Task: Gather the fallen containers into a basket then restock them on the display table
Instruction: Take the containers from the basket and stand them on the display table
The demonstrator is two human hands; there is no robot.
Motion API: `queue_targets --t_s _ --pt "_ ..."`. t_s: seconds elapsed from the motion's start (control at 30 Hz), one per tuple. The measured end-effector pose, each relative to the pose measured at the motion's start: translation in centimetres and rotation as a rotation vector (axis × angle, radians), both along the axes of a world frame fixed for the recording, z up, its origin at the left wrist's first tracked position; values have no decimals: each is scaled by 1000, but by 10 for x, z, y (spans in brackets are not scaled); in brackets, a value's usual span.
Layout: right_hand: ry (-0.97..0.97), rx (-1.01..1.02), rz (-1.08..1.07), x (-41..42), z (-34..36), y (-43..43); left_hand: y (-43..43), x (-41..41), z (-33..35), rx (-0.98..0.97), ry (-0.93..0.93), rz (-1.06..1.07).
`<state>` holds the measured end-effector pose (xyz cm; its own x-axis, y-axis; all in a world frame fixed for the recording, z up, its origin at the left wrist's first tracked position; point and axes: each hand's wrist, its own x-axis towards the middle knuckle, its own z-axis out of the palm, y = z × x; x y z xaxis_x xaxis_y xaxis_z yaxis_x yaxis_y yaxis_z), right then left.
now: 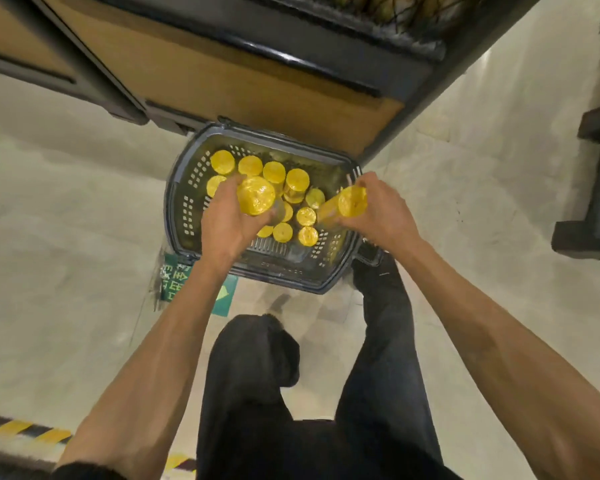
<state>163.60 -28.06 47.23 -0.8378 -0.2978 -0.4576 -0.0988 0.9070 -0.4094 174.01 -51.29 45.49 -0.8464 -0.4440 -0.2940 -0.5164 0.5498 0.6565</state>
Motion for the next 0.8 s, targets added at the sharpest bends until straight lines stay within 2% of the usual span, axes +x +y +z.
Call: queue_targets --t_s 0.37,0.6,0.8 --pt "40 -159 -162 33 205 79 33 -1 204 -1 197 -121" --pt "87 -426 -361 16 265 158 102 -58 278 1 287 -218" --pt "166 -556 -433 -36 295 222 168 -111 314 65 380 -187"
